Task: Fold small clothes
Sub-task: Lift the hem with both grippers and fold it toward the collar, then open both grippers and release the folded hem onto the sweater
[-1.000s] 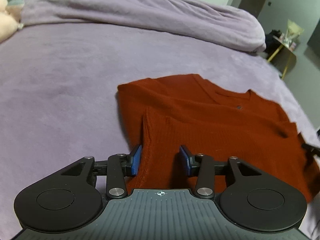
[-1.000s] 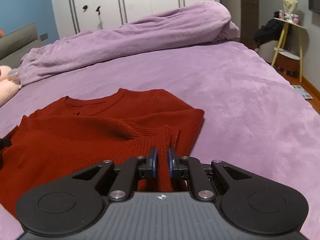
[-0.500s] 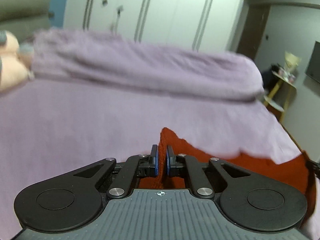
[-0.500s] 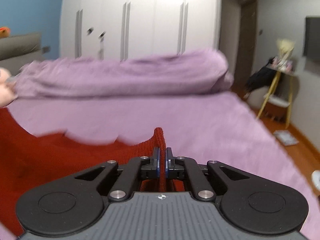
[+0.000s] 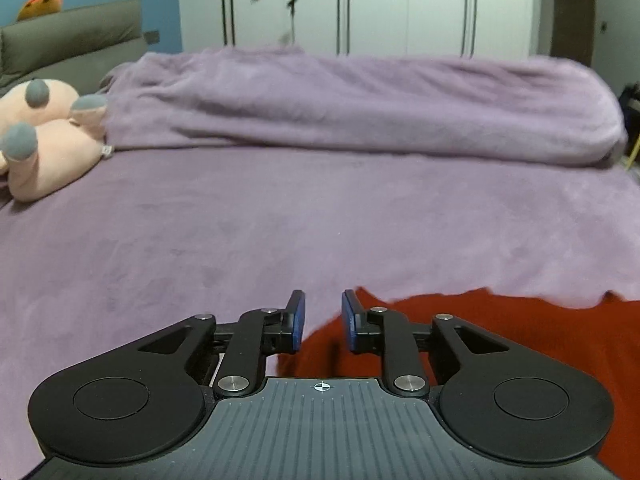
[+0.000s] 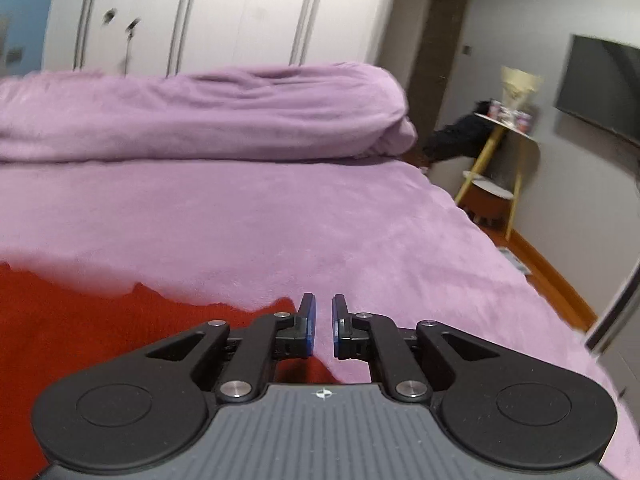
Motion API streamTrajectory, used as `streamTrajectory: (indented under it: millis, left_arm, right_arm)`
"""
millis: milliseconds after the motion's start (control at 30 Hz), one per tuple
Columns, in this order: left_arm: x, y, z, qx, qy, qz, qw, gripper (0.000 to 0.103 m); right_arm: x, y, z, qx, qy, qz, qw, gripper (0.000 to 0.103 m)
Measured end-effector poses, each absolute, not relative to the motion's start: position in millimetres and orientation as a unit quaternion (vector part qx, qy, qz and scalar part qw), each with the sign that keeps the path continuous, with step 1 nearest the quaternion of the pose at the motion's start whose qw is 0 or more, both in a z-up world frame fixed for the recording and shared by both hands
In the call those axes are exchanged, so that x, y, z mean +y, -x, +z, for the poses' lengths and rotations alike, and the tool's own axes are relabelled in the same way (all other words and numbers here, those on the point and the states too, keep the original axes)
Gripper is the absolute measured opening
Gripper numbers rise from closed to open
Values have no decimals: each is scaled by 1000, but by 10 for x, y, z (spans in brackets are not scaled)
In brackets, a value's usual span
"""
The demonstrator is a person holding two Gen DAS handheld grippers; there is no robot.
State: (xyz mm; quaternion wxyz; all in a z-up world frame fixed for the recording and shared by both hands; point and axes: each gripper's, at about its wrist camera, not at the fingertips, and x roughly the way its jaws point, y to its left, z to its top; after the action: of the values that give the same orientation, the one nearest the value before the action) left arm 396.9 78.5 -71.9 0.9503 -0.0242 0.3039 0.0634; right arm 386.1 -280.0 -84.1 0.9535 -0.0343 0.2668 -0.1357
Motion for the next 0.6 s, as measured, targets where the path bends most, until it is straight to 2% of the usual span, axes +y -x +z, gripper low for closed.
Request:
streamTrajectory:
  millis: [67,167,233,333,600]
  left_arm:
    - [699,-3848,-670,284,56,26,957,50]
    - [479,-3884,-682,293,102,-50,949,62]
    - [357,-3977,-794,304,102,-51,946,63]
    - [381,-4125,-1061,328,73,-13,942,62]
    - [906,-3990,-1111,302,78,40,949,62]
  right_arm:
    - [-2688,-3741,-789,253,-46,-80,963,13]
    - [-2393,-3699,-853,259,-171,82,947,18]
    - [-2111,-3783,-1016,283,-207,164,922,20]
    - [-1956,-3890,-1244,299,-162,171,925,20]
    - [-3245,-3740,-1309,260,-184,15,948,19]
